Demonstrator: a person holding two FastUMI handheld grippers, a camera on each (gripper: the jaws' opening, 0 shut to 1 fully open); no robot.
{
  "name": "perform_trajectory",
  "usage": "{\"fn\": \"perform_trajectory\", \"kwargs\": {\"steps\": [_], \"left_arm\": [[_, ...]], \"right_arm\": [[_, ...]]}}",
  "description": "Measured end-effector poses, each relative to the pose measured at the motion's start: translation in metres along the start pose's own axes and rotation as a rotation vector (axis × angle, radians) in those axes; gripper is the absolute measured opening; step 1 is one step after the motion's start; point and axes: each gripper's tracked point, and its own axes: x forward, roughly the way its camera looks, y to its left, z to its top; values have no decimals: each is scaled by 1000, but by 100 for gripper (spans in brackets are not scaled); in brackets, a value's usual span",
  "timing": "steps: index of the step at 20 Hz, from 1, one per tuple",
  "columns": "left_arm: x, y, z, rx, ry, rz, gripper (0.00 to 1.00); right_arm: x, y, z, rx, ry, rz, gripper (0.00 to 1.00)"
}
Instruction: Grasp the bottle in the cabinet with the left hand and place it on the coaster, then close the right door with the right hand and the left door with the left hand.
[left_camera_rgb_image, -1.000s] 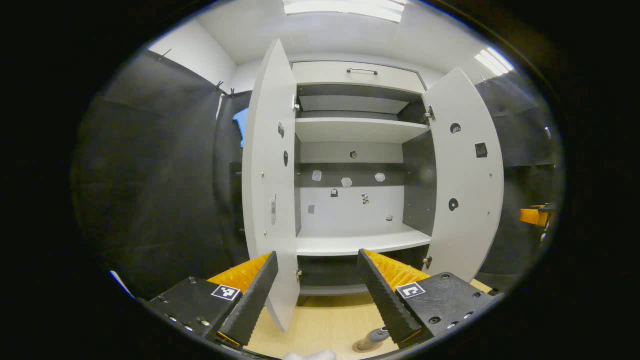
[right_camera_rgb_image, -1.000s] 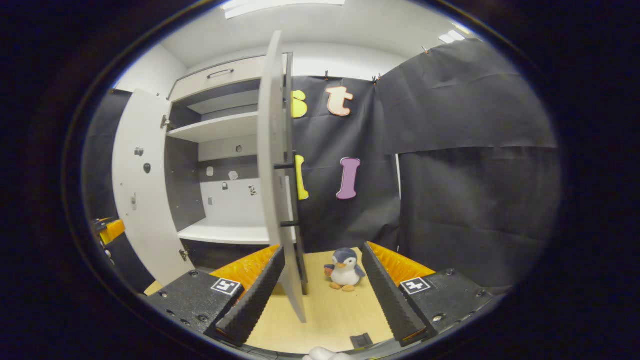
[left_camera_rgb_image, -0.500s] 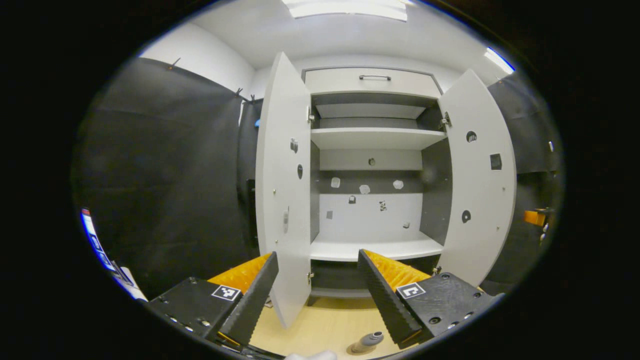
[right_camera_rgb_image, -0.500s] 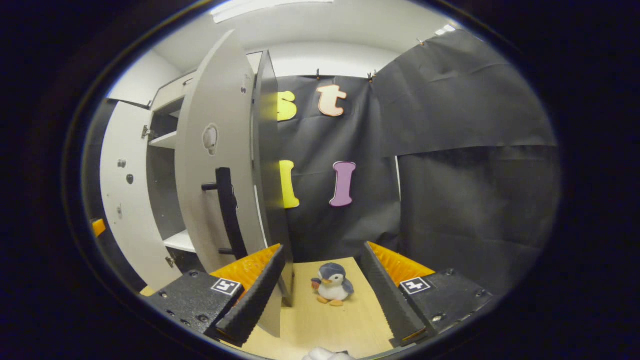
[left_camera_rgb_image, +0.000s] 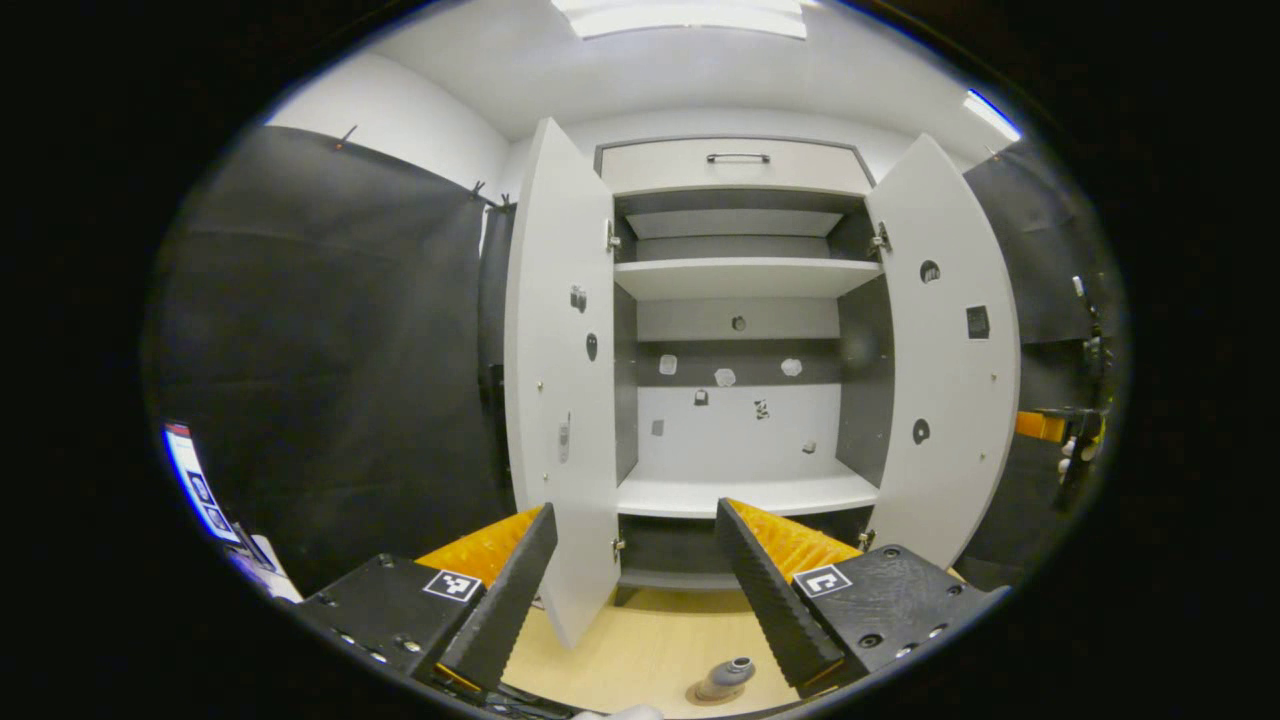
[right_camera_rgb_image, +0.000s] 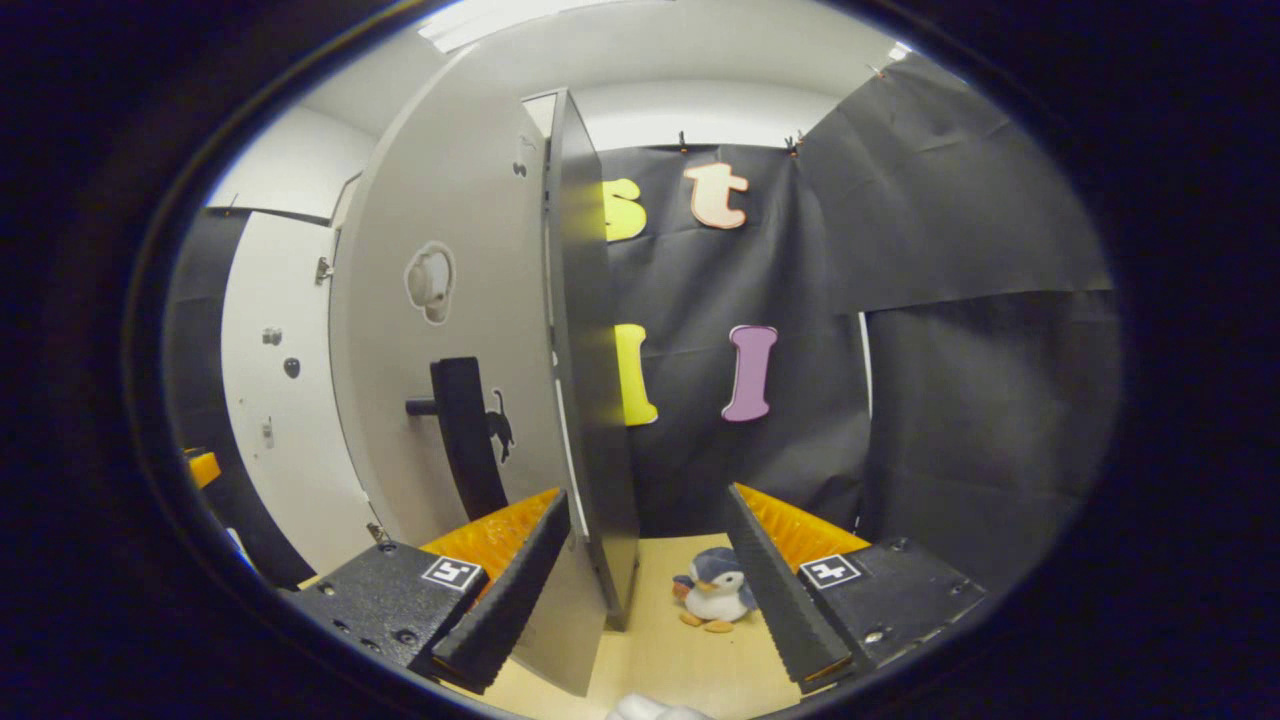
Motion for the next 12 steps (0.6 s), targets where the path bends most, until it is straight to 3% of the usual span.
{"fn": "perform_trajectory", "kwargs": {"steps": [4, 6, 12], "left_arm": [[-4, -2, -1, -11, -1, 19, 100], [-1, -11, 3, -22, -3, -8, 100], [11, -23, 7, 25, 4, -51, 100]], "right_arm": [[5, 8, 4, -35, 6, 51, 98], [5, 10, 5, -43, 8, 61, 98], [4, 26, 3, -46, -1, 50, 98]]}}
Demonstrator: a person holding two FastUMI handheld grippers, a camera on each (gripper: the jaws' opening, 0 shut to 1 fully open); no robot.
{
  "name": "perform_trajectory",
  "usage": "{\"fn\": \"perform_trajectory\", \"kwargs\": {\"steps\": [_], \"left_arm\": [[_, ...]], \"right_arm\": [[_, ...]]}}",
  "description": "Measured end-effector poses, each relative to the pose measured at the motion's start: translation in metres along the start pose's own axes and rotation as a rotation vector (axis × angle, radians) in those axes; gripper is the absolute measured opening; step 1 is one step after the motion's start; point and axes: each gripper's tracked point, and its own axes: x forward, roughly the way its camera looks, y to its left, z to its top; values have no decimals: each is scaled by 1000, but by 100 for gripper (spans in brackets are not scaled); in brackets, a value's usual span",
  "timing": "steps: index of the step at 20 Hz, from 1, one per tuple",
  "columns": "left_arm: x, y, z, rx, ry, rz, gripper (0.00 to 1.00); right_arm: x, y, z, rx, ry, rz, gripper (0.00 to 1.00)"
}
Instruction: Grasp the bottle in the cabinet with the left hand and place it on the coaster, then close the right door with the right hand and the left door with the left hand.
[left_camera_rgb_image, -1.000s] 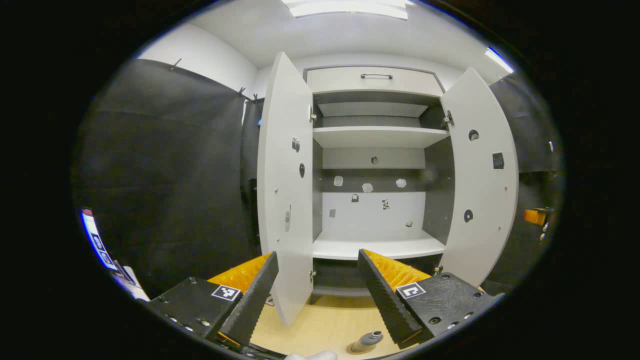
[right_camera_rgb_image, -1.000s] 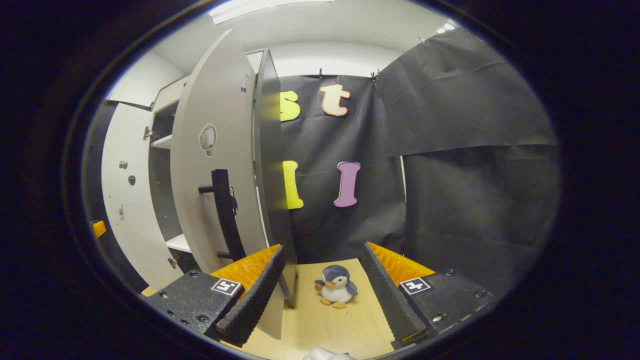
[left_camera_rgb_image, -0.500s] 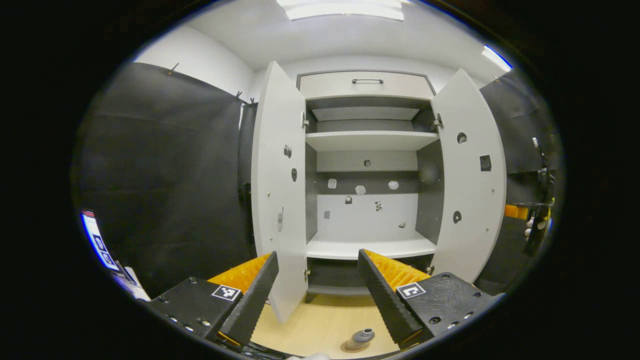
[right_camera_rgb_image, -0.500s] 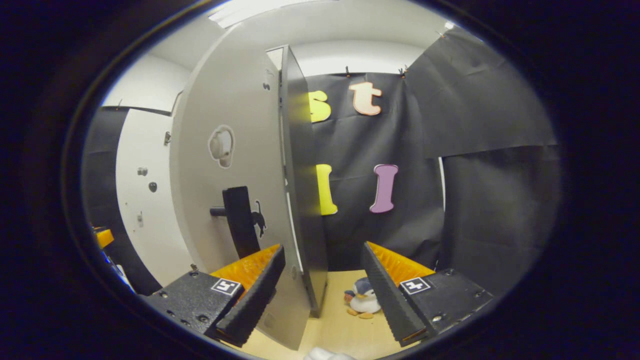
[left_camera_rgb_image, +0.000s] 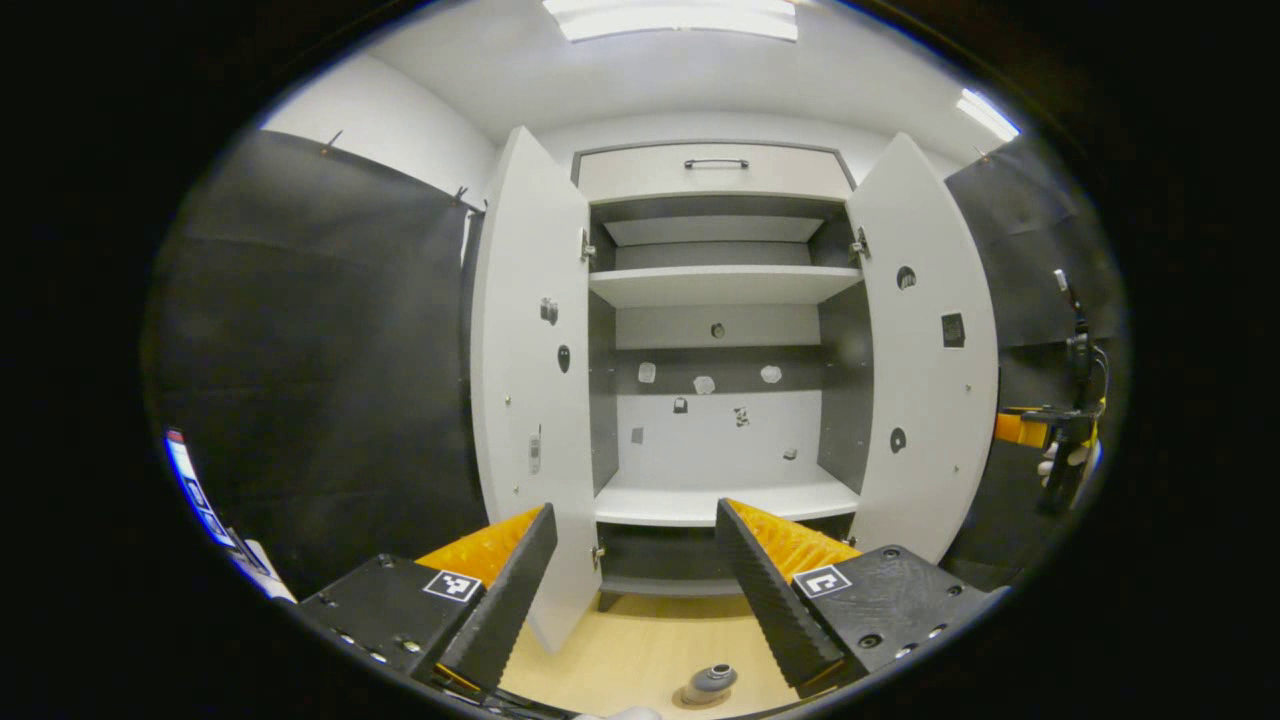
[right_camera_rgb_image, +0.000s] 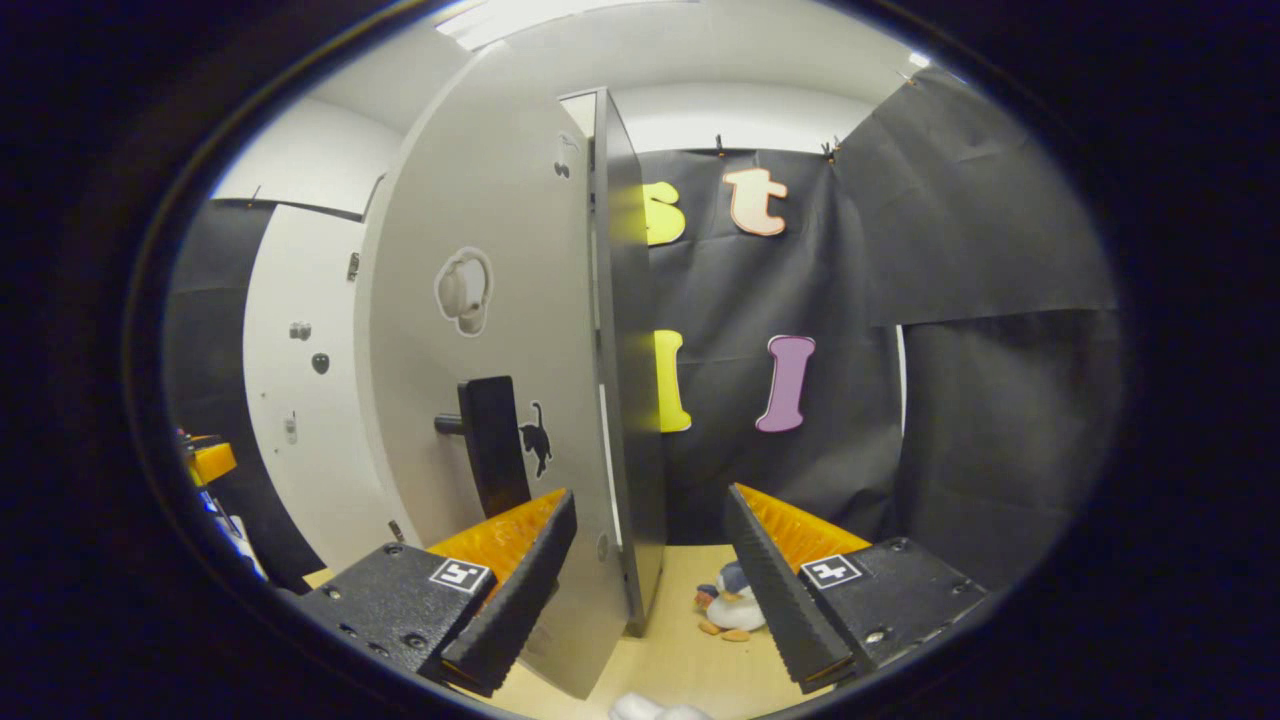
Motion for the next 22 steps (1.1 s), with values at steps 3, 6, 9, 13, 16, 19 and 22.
{"fn": "perform_trajectory", "kwargs": {"steps": [3, 6, 9, 13, 16, 19, 22], "left_arm": [[9, 1, -8, 14, 18, -26, 98], [17, -1, -12, 19, 21, -71, 98], [24, 8, -11, 15, 12, -101, 97], [28, 31, -14, 30, 10, -102, 97], [28, 42, -21, 32, 17, -109, 98], [26, 57, -26, 15, 24, -106, 98], [23, 68, -27, -6, 26, -105, 98]], "right_arm": [[0, 12, -1, -7, 13, -10, 98], [0, 27, -2, -19, 26, -33, 98], [4, 47, -3, -38, 31, -42, 95], [11, 73, -3, -50, 13, -59, 96], [20, 97, -7, -64, 6, -62, 98], [24, 122, -5, -50, 0, -28, 96], [27, 153, -8, -60, -1, 42, 96]]}}
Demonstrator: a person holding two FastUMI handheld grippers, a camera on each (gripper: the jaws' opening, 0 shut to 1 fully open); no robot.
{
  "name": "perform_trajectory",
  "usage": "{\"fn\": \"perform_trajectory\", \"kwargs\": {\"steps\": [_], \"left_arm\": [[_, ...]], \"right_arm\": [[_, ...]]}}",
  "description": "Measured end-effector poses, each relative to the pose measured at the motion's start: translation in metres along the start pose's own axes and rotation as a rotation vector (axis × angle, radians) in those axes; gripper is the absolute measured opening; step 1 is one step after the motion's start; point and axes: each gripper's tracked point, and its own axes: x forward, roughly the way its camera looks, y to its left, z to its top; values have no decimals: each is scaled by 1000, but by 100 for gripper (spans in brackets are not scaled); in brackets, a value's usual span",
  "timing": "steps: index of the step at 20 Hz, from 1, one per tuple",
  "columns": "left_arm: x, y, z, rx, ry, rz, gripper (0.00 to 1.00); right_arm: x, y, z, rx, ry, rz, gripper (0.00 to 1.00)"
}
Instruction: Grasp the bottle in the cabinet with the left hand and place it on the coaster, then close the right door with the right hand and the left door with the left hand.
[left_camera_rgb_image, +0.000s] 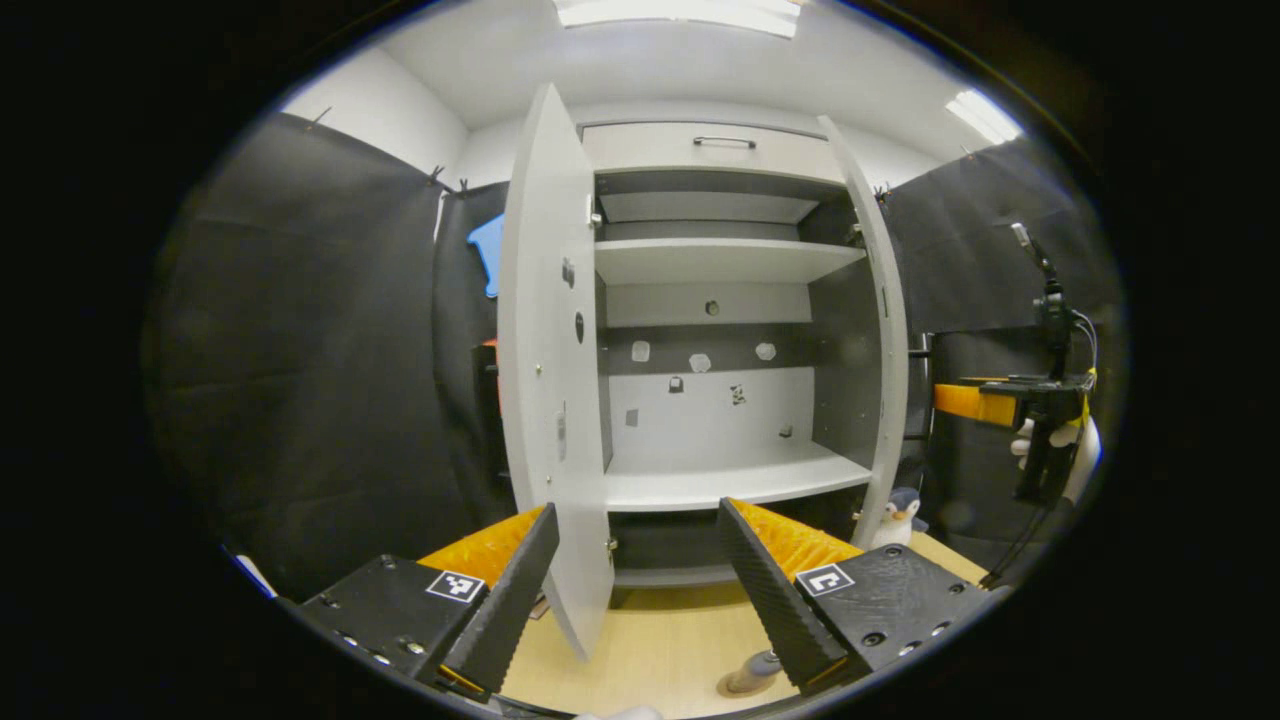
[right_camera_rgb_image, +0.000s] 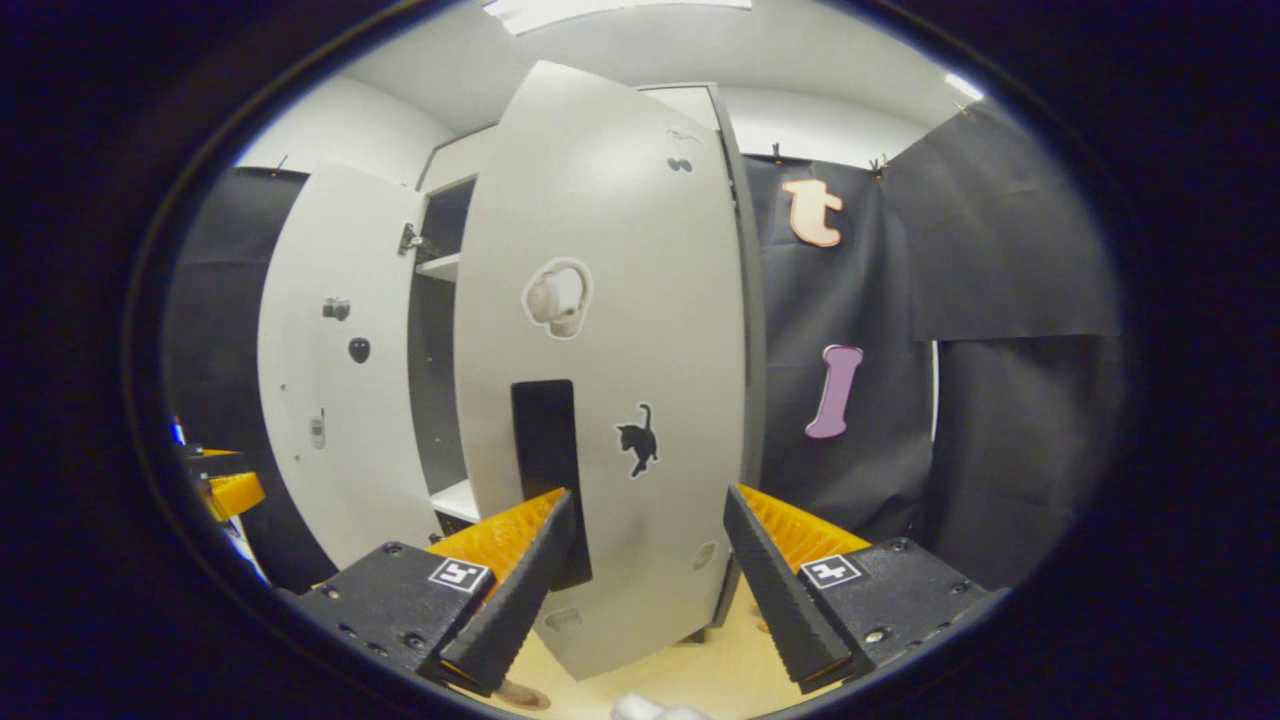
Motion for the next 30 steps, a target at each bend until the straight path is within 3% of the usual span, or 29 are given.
{"fn": "perform_trajectory", "kwargs": {"steps": [11, 18, 22, 26, 27, 30], "left_arm": [[-3, 24, 2, -10, -11, 3, 98], [8, 43, 7, -10, -37, 16, 98], [10, 87, 5, 0, -44, 93, 98], [23, 154, 4, 37, -38, 217, 98], [32, 171, 5, 35, -34, 241, 98], [62, 196, 11, 17, -40, 258, 100]], "right_arm": [[-30, 18, 6, 15, -10, -9, 98], [-61, 26, -16, 95, 22, -26, 98], [-74, 24, -40, 112, 42, -59, 98], [-78, 25, -62, 116, 90, -91, 95], [-79, 27, -66, 116, 99, -97, 98], [-86, 31, -72, 103, 111, -116, 99]]}}
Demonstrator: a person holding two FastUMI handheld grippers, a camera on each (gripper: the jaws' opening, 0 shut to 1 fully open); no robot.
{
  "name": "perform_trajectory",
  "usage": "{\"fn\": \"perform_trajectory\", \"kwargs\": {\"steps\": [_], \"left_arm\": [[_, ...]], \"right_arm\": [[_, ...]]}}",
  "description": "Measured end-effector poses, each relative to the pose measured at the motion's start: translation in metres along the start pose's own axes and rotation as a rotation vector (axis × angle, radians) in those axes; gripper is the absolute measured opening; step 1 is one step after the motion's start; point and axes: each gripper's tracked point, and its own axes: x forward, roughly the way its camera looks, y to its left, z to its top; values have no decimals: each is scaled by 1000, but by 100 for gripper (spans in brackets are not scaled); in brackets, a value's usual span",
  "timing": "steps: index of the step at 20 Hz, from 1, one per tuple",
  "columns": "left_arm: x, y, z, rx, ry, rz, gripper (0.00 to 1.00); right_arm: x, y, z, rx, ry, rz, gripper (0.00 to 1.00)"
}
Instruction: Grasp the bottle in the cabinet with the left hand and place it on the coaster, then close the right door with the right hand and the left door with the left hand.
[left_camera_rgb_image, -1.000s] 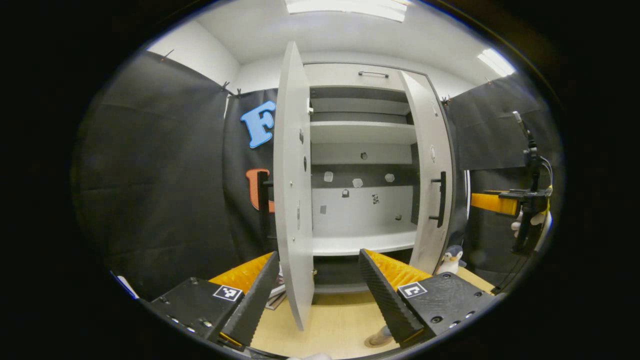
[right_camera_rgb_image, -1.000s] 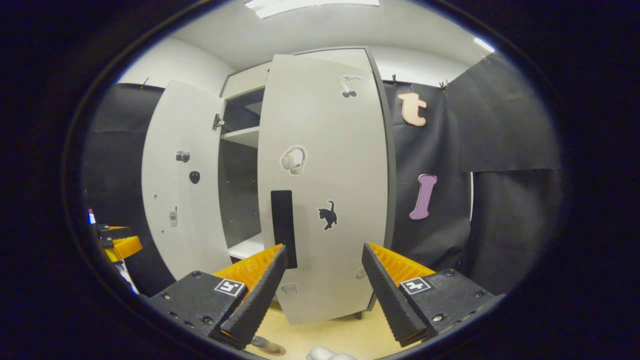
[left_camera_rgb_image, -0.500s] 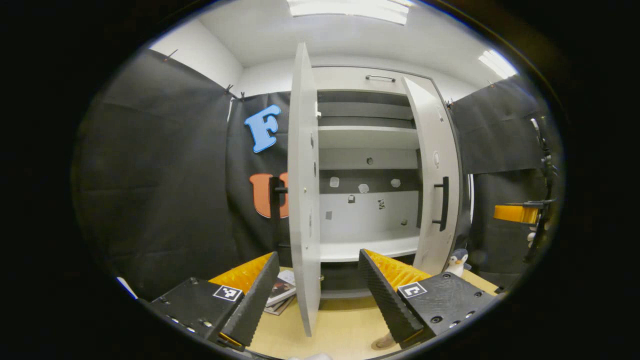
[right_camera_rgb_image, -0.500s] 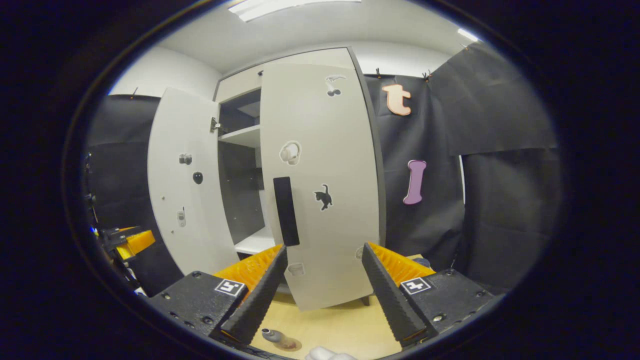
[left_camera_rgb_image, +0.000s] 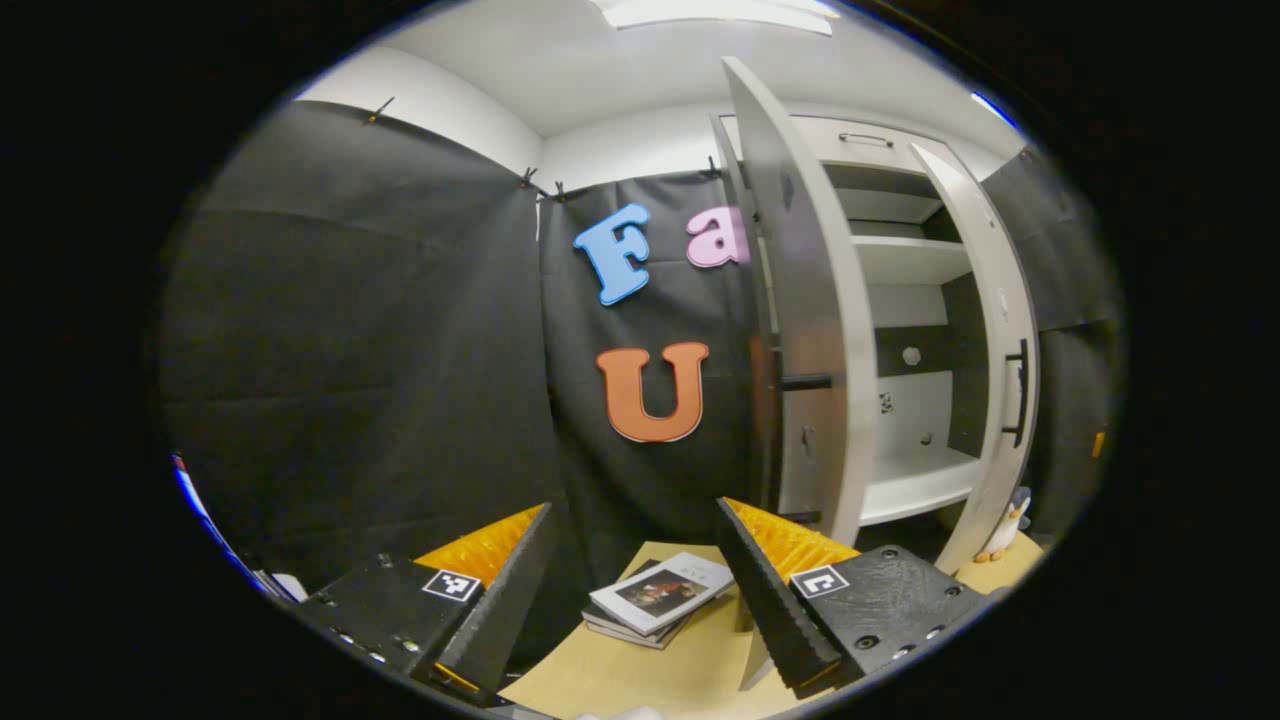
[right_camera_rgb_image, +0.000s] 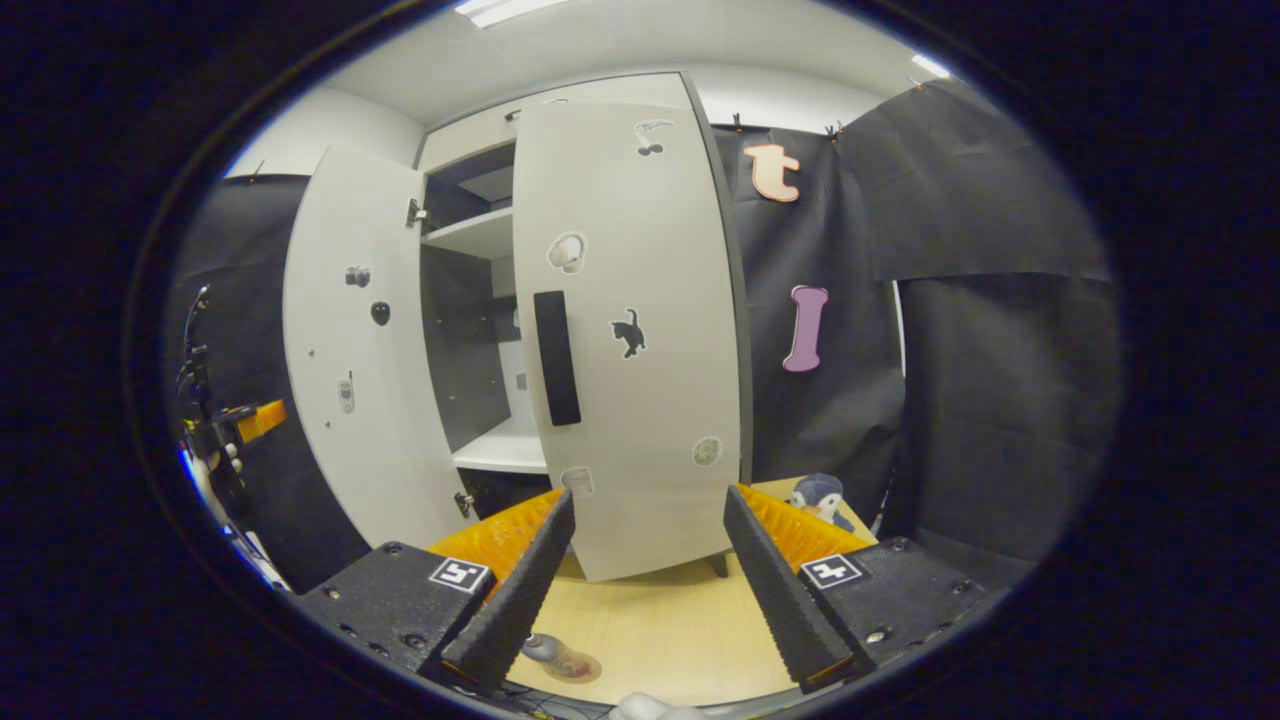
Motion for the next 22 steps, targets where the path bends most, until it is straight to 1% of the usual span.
{"fn": "perform_trajectory", "kwargs": {"steps": [1, 2, 3, 4, 5, 6, 7, 8, 10, 11, 12, 13, 14, 15, 17, 18, 19, 20, 21, 22], "left_arm": [[11, 2, 2, 0, -7, 2, 100], [21, 2, 3, -4, -3, -1, 92], [31, -2, 3, -6, -7, -14, 96], [38, -8, 3, 0, -5, -25, 100], [42, -11, 1, 9, -1, -39, 92], [47, -13, 1, 20, -4, -38, 100], [50, -13, 3, 25, -15, -41, 97], [49, -16, 4, 17, -24, -53, 93], [50, -20, 0, -2, -17, -78, 87], [50, -21, 2, 4, -17, -84, 87], [49, -23, 2, 9, -21, -88, 90], [51, -29, 3, 12, -20, -93, 90], [49, -33, 4, 14, -22, -95, 96], [47, -33, 5, 20, -28, -88, 71], [44, -35, 6, 20, -30, -77, 67], [44, -36, 5, 17, -28, -75, 75], [44, -38, 5, 16, -28, -74, 75], [43, -40, 6, 18, -28, -72, 71], [42, -42, 6, 18, -29, -74, 71], [41, -47, 6, 17, -29, -81, 75]], "right_arm": [[-1, 2, -2, -5, 5, -4, 98], [-4, 2, -7, -10, 13, -11, 95], [-5, 4, -11, -12, 21, -15, 98], [-8, 5, -14, -13, 30, -18, 98], [-10, 5, -16, -13, 35, -22, 98], [-11, 6, -16, -13, 36, -26, 98], [-12, 6, -16, -11, 35, -32, 96], [-13, 5, -16, -6, 33, -37, 98], [-13, 4, -18, 0, 39, -40, 98], [-13, 4, -18, -1, 39, -41, 98], [-12, 2, -17, -1, 36, -46, 98], [-12, 0, -16, 1, 33, -50, 98], [-11, 1, -16, 4, 33, -51, 98], [-11, 0, -16, 7, 34, -53, 98], [-11, 0, -17, 10, 36, -53, 98], [-12, -1, -17, 10, 37, -53, 98], [-12, -2, -17, 7, 40, -54, 98], [-11, -2, -17, 5, 40, -54, 98], [-12, -3, -16, 3, 40, -55, 98], [-12, -3, -16, 0, 40, -55, 98]]}}
